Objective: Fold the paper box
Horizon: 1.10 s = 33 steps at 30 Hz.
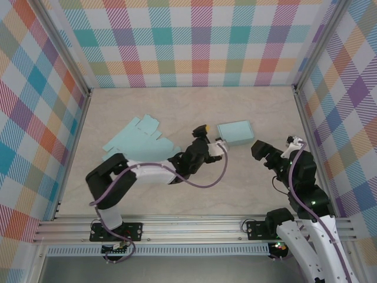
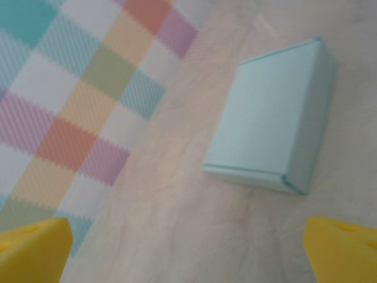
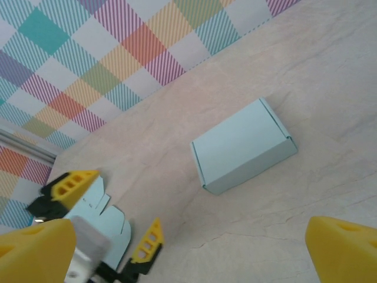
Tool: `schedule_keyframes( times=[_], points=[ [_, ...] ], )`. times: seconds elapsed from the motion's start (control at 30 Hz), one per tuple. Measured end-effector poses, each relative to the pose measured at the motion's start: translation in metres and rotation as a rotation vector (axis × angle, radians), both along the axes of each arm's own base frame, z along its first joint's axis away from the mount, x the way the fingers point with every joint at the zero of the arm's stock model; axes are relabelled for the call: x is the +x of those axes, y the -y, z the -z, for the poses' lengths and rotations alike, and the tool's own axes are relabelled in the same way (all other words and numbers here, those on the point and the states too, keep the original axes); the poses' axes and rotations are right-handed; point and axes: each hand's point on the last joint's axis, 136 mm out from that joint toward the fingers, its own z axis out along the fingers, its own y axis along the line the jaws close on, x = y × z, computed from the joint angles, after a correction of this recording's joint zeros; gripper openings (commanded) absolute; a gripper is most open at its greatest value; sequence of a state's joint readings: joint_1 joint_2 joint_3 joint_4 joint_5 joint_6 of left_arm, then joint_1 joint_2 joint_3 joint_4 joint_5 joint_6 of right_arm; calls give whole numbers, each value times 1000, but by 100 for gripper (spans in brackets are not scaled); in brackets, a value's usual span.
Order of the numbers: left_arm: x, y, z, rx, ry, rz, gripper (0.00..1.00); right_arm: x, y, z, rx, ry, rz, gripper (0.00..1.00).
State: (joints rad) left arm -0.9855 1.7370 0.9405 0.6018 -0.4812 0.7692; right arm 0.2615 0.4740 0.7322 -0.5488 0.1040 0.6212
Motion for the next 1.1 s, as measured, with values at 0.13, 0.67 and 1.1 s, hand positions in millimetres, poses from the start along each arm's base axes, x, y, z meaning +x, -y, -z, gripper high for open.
schedule_keyframes(
  times=[0.13, 0.67, 1.1],
  points=[
    [-11, -49, -29, -188, -32, -160, 100, 8, -10, 7, 22, -11, -40, 100],
    [-51, -277, -33, -914, -224, -874, 100, 39, -110, 79, -12, -268, -331, 100],
    [-88, -309, 33, -1004, -460, -1039, 100, 102, -239, 127, -259, -405, -613, 75]
  ],
)
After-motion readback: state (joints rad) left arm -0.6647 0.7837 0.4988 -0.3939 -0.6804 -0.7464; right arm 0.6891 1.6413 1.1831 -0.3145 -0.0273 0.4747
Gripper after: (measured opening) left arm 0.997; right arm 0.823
